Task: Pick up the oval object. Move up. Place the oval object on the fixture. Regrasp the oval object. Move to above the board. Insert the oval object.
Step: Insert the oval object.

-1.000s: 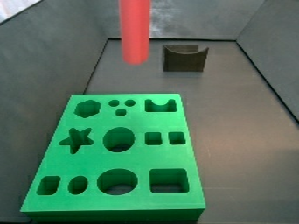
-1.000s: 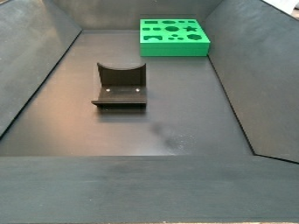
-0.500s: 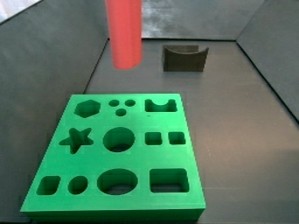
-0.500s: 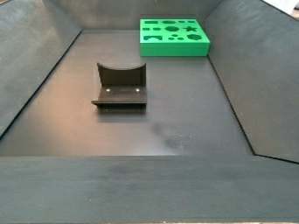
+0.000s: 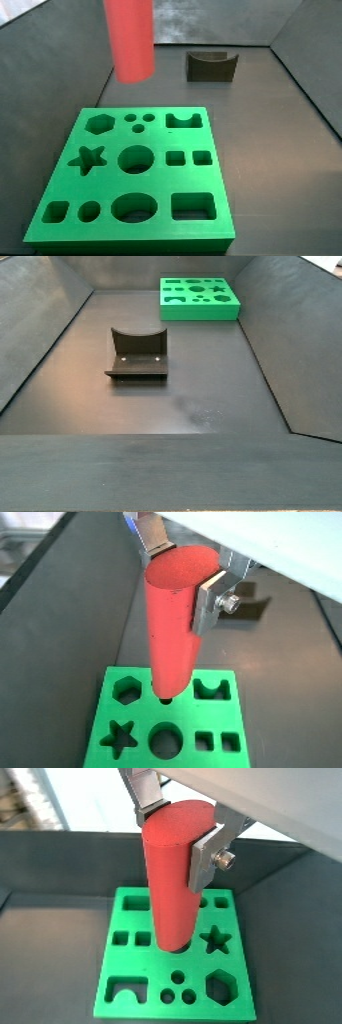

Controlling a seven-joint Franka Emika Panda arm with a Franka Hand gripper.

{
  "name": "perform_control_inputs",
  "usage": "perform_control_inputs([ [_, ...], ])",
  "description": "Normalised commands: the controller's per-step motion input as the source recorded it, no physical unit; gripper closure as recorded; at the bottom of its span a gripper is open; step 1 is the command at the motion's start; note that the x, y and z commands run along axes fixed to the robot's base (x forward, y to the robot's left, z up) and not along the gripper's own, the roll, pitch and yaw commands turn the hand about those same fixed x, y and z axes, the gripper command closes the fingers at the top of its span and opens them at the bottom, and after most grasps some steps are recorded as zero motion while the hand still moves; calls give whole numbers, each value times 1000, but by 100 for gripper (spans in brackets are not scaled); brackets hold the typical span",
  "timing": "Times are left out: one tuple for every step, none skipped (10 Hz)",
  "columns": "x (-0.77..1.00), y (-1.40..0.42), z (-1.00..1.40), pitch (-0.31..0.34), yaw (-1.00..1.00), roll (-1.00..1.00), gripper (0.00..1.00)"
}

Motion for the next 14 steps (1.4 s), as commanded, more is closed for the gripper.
perform_control_inputs([
  [-100, -189, -74, -23, -786, 0, 100],
  [-83, -189, -40, -19, -797, 0, 100],
  [-77, -246, -80, -40, -757, -6, 100],
  [0, -414, -97, -71, -597, 0, 100],
  [0, -397, -83, -77, -583, -27, 100],
  [-31, -360, -60, -83, -594, -79, 100],
  [-49, -377, -117, -91, -589, -54, 100],
  [-20, -397, -134, -74, -631, 0, 100],
  [-17, -411, -140, -70, -631, 0, 100],
  [0, -417, -140, -49, -466, 0, 100],
  [29, -429, -177, -50, -386, 0, 100],
  [0, -509, -271, -54, -414, 54, 100],
  [0, -457, -314, -1, -446, 226, 100],
  [0, -357, -206, -3, -451, 176, 100],
])
